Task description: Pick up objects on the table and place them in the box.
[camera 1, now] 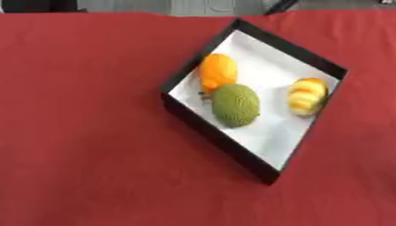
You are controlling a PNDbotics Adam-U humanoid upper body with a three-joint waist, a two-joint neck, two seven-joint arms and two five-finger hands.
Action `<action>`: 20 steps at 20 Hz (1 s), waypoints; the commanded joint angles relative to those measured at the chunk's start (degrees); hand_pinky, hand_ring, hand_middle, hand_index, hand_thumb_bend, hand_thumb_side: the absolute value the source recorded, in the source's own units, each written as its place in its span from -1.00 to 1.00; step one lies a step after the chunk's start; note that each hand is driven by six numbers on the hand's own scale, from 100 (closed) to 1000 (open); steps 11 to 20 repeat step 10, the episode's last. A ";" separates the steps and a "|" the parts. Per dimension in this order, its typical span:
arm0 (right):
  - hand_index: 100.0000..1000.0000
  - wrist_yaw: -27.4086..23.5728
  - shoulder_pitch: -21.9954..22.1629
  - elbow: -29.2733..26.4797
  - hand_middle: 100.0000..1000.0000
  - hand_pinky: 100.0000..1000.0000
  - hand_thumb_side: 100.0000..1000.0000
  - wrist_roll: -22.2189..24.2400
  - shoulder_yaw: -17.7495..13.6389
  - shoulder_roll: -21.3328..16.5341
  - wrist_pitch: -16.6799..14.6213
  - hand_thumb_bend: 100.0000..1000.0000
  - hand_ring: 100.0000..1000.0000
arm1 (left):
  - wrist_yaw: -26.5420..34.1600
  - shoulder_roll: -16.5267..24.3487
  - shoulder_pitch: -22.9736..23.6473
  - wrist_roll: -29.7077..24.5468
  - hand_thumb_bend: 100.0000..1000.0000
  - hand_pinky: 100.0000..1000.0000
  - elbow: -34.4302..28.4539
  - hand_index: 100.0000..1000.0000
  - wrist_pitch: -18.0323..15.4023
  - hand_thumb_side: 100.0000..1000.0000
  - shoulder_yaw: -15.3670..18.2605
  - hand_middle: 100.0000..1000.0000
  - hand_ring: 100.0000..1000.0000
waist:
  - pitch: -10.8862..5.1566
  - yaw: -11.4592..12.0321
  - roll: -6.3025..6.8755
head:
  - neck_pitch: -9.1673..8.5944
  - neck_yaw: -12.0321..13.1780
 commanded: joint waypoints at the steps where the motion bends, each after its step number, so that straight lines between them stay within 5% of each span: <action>1: 0.55 0.41 -0.02 -0.90 0.33 0.92 -0.06 -0.15 -0.22 -0.60 0.08 -1.00 1.00 | -0.03 1.00 -0.45 -0.43 -0.72 0.36 -1.39 0.74 0.14 0.50 0.21 0.54 0.46 | 0.26 0.14 -0.30 | -1.11 -0.04; 20: 0.55 1.01 0.02 -0.90 0.33 0.92 -0.06 -0.11 0.15 0.21 0.72 -1.00 1.00 | -0.12 0.72 -0.69 -1.24 -0.72 0.36 -1.98 0.74 0.34 0.49 -0.18 0.54 0.46 | 0.58 0.51 -0.41 | -0.97 -0.15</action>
